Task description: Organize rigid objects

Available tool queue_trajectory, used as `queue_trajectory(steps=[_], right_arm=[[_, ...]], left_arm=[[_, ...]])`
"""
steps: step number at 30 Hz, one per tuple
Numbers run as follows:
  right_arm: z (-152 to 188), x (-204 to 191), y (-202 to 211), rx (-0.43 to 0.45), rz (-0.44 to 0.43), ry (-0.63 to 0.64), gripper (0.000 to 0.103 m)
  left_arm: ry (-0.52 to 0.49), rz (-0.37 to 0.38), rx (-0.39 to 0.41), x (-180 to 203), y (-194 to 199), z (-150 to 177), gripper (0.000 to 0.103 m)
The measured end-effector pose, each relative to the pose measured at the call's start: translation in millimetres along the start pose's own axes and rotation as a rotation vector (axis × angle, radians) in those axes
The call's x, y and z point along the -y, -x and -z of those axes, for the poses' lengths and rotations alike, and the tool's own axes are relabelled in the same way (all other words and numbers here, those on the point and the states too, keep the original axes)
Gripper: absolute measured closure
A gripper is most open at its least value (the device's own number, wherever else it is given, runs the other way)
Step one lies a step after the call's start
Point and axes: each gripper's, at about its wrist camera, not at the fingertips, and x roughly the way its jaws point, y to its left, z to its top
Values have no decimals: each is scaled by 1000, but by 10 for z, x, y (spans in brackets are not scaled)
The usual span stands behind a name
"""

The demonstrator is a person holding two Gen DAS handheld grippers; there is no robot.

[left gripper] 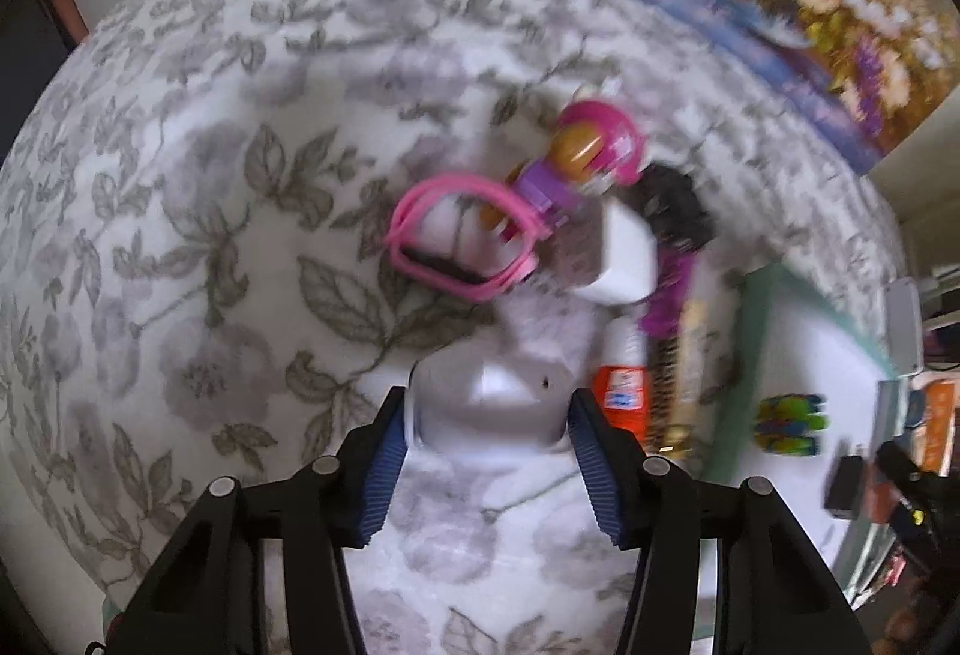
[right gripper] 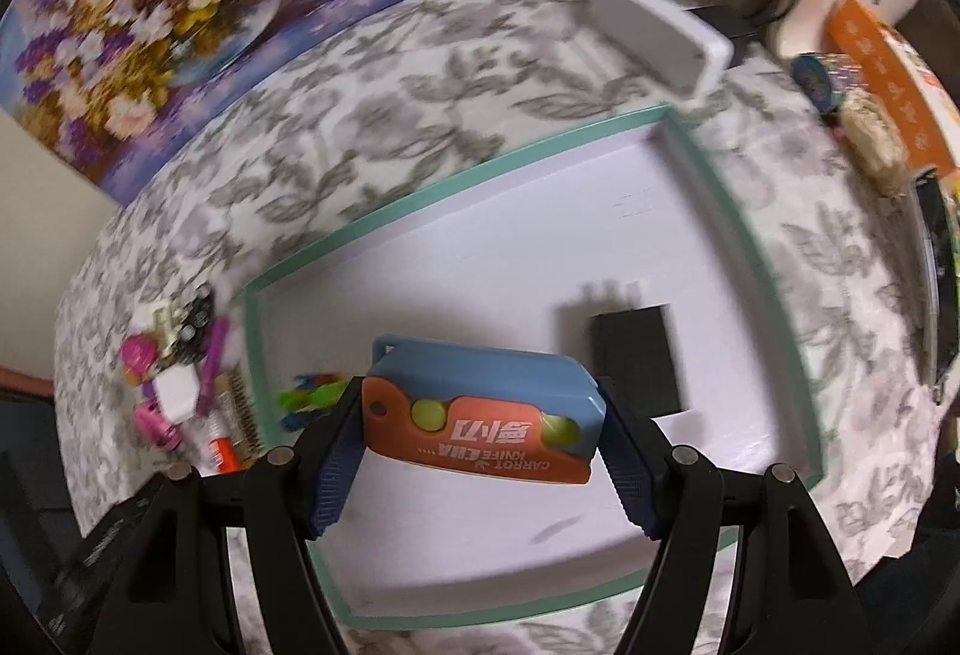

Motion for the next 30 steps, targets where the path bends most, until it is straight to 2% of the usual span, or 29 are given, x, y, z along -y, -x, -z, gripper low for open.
queue_trajectory(steps=[6,10,15,22,30], right_arm=[[-71,384,21,10,52,-76,30],[-110,606,30,14,65,-123,30],[-126,752,68,22,104,-129,30],[-77,848,-35,-21,150,-123,30],[77,741,-114,-71,161,-54,30]], left_arm=[[-96,53,71,420,320,83,47],[-173,71,75,662,375,213,47],[-267,74,40,1035,232,386,47],[-381,59,-5,1462,66,661,47],[-441,23,-52,1649,-118,862,47]])
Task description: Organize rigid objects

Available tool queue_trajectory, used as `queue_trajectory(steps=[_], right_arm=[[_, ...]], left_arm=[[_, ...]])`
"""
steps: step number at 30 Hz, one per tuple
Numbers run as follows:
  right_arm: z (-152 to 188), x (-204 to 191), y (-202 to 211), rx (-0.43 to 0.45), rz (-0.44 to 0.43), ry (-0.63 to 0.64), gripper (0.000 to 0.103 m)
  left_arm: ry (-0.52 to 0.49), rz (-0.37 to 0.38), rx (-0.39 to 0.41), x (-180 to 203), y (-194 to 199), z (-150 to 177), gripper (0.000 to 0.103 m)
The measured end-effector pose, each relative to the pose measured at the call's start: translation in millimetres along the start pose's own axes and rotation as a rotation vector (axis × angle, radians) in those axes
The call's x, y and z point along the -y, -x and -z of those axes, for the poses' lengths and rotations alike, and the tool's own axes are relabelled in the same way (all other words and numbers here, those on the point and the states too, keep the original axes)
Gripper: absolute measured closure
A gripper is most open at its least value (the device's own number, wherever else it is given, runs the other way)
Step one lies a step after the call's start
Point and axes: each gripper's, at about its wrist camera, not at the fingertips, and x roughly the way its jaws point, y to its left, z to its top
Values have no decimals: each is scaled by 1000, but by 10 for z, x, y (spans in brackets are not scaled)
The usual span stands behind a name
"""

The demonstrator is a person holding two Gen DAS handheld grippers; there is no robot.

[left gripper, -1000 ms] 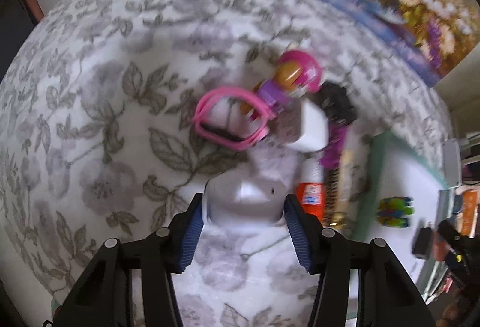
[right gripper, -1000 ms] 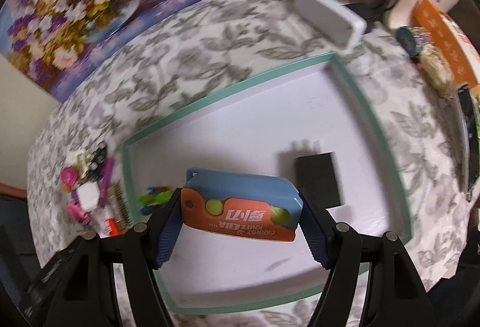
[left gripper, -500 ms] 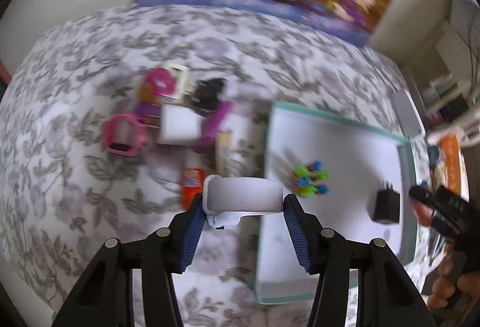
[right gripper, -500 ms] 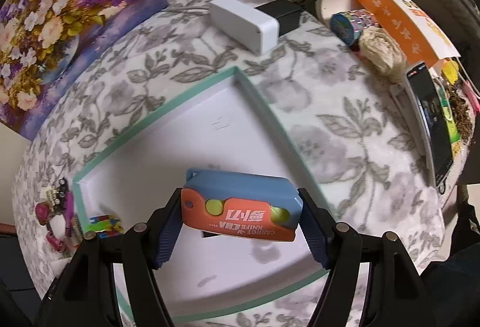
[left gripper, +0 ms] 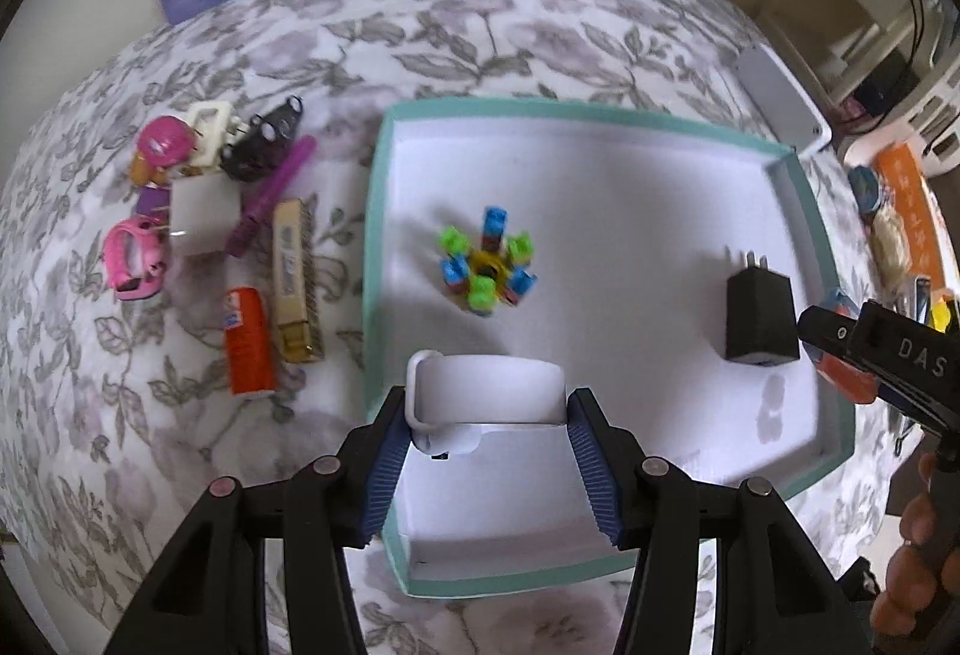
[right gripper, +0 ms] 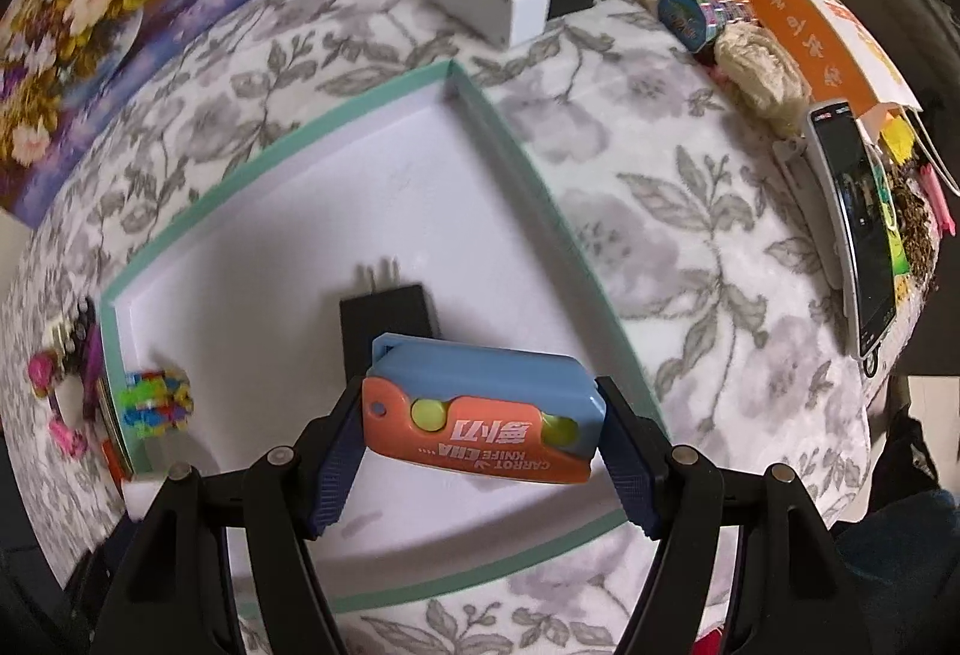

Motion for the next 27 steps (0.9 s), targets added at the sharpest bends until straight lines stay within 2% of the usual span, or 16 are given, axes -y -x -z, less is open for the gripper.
queue_trajectory(steps=[7,18,27], right_arm=[[83,-110,-97,-33,22,50,30],[180,-291,-233,-71,53,120,30],[270,-504,-225,-71,6,136,27]], left_arm=[[-7,-31,-17,-3,-67,34,47],[0,-34,-36,-19,-162,20,45],[1,-40,-39,-55,-153,1,37]])
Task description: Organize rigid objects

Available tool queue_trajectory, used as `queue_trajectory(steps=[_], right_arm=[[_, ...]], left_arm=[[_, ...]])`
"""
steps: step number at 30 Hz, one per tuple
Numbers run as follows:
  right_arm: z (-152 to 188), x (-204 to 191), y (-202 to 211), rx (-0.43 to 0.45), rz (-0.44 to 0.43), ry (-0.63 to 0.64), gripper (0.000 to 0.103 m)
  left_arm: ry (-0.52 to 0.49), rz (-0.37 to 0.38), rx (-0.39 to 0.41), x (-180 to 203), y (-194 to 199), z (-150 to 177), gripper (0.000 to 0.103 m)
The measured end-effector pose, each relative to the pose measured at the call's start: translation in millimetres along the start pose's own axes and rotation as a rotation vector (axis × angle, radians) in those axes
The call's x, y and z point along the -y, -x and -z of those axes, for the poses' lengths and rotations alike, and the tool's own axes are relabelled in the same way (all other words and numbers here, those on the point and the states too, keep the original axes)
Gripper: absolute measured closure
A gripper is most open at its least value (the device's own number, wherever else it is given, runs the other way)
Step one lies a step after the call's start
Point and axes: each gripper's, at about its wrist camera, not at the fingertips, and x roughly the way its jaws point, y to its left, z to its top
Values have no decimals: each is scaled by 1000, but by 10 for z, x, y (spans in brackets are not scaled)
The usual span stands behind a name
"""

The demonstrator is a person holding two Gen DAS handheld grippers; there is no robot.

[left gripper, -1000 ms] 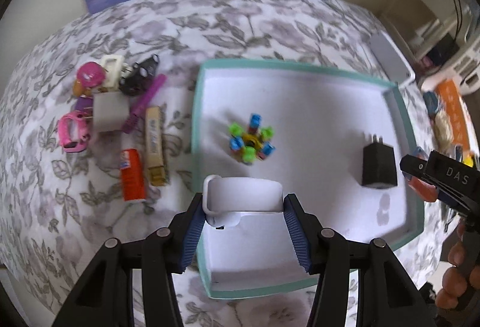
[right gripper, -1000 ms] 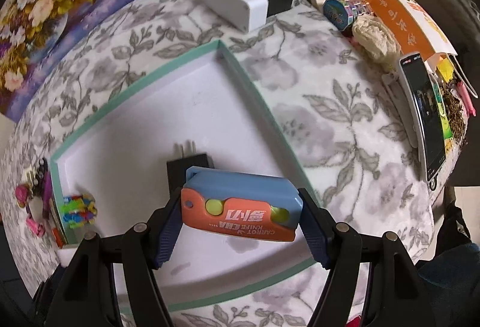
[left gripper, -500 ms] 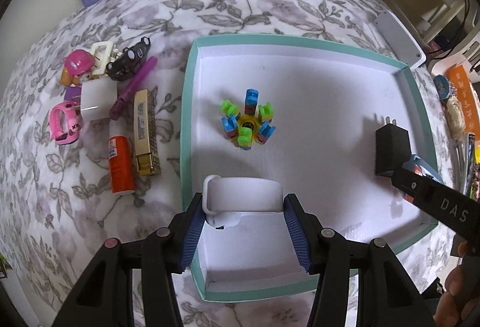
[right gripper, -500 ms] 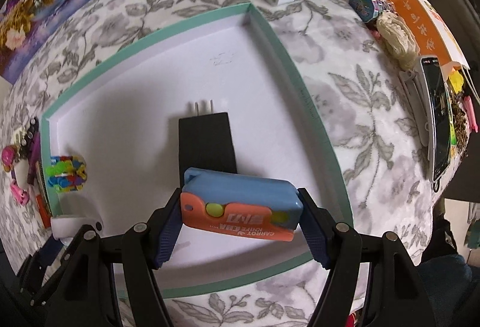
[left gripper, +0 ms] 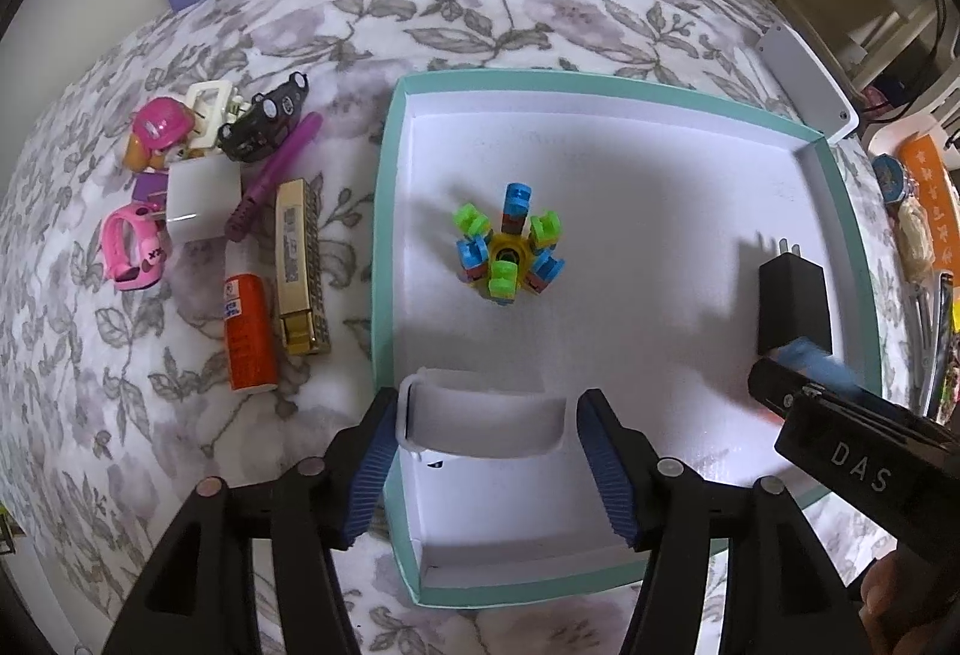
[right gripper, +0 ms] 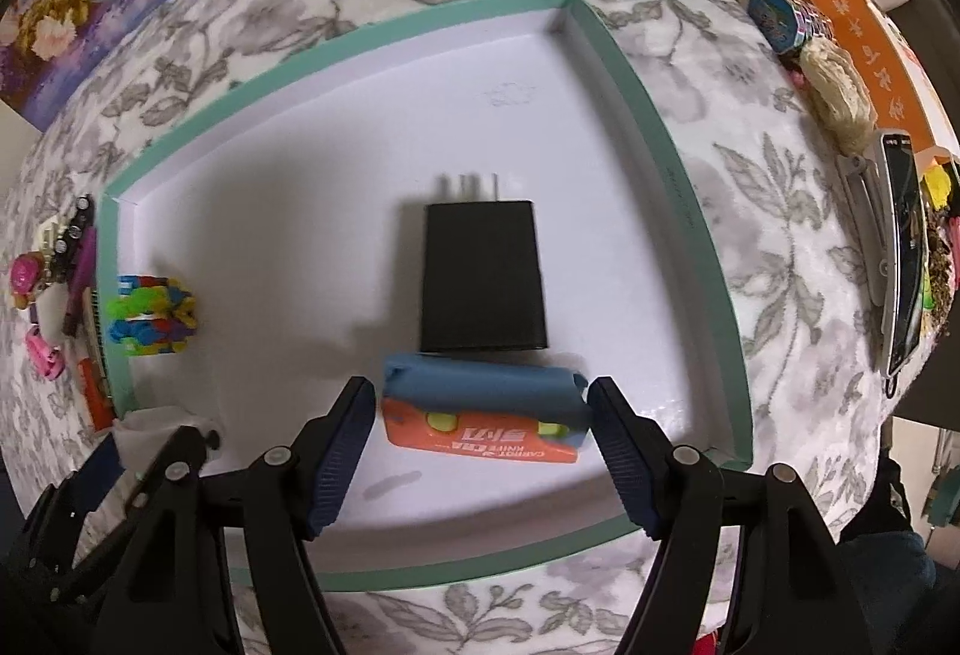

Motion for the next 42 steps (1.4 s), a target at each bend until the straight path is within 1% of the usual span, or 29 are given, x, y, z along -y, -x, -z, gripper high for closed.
queue_trajectory(steps=[4,6,11,13,14,15,19,24,35,42], right_arm=[[1,-47,73,18,-10,5,25],[-1,-60,155,40,-34,2,25],[-4,-113,367,102,-64,1,19],[-24,-111,422,117,-72,2,19],[-58,-28,401,120,-76,2,18],[-68,3,441,125,-79,1,18],[-61,35,476,125,-81,-6,17],[-66,20,426,118,-77,-8,17],[-56,-133,401,124,-63,27,16],[-34,-273,420,141,-56,48,15]], left_arm=[[-8,2,4,12,48,-14,29],[-12,5,16,12,94,-24,24],[4,15,55,-67,231,-72,23],[21,13,65,-127,273,-96,14],[30,12,69,-147,288,-100,4],[44,12,76,-193,310,-115,0],[87,-1,91,-350,368,-165,0],[149,-40,115,-596,422,-198,0],[323,-120,213,-1376,692,-170,0],[457,-144,253,-1910,832,-85,0]])
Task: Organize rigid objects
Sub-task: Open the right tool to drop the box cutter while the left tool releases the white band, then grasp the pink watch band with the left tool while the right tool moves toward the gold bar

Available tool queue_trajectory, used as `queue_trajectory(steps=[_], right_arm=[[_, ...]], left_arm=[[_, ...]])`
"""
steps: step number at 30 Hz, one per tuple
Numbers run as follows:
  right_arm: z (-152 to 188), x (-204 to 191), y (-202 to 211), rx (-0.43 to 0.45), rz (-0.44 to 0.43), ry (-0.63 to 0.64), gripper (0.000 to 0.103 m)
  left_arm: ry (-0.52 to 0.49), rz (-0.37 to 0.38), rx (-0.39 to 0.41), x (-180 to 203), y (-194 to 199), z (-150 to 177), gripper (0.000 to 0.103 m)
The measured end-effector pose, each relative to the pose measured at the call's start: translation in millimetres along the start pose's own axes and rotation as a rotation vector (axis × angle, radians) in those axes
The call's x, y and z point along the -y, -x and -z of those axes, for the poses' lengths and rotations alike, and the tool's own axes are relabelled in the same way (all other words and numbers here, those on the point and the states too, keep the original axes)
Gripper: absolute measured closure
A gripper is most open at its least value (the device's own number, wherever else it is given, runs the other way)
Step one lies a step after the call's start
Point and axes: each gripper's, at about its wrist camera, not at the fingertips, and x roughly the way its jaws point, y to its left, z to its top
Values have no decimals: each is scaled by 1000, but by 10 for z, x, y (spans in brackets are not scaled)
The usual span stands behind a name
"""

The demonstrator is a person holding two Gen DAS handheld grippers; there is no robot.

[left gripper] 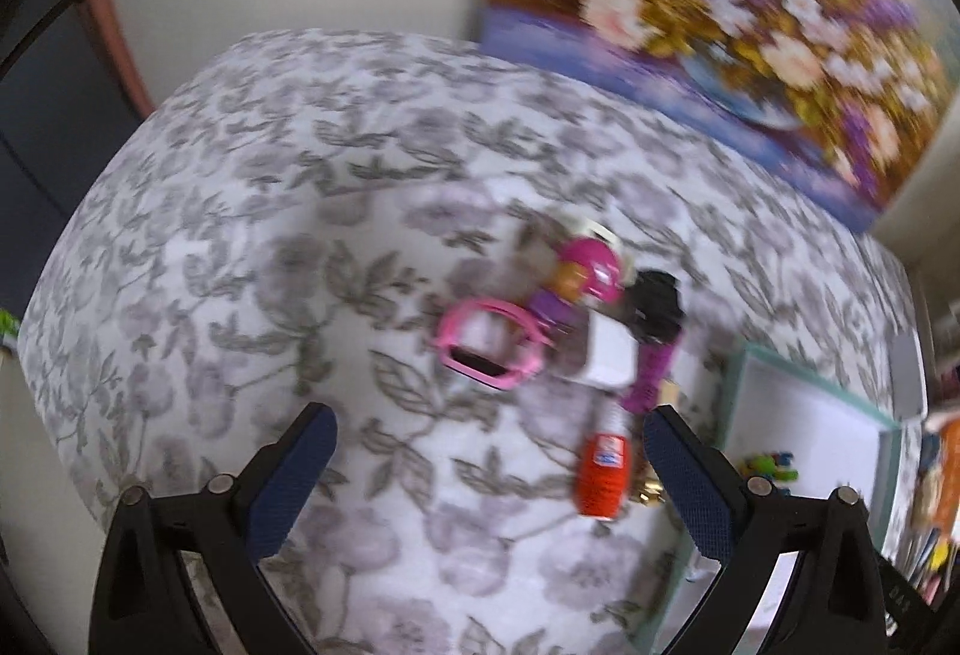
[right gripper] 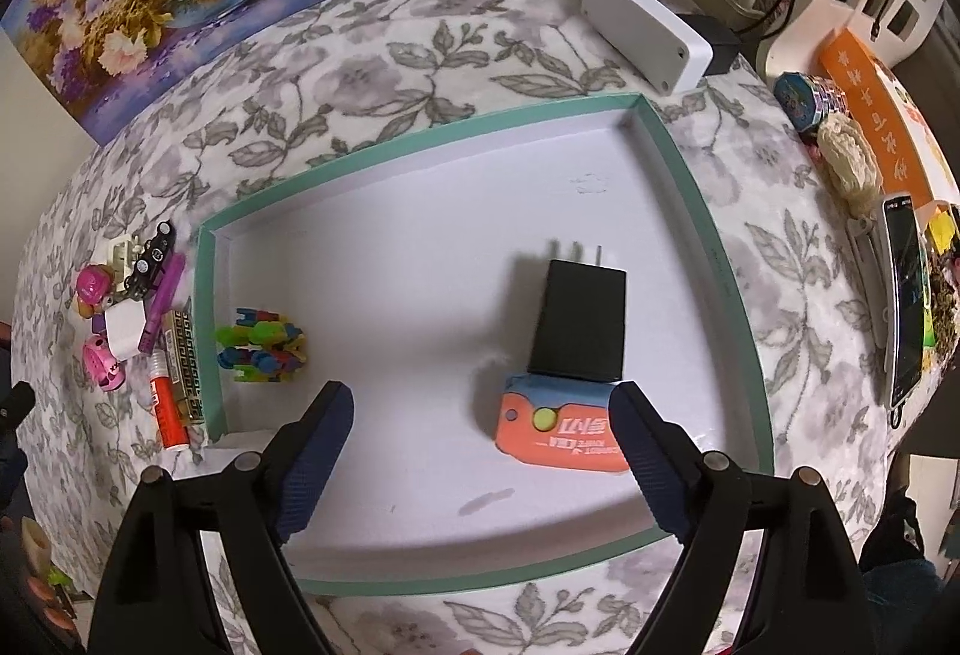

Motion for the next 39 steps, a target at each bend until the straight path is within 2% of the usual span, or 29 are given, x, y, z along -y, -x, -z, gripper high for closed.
queue_trajectory(steps=[11,17,26,32,39], right_arm=[[116,-628,-1,-4,-112,99,15],[246,-1109,-85,-20,-157,194,15],[332,-1558,-236,-55,-168,284,15],[169,-1719,-327,-64,-132,304,15],[2,-1878,-427,-70,-123,309,15]], left_arm=[[141,-14,-7,-583,-62,-131,0],[151,-13,-36,-717,-195,-144,0],[133,20,-112,-726,-479,-155,0],[145,97,-135,-654,-642,-226,0],[96,111,-152,-386,-819,-288,0]])
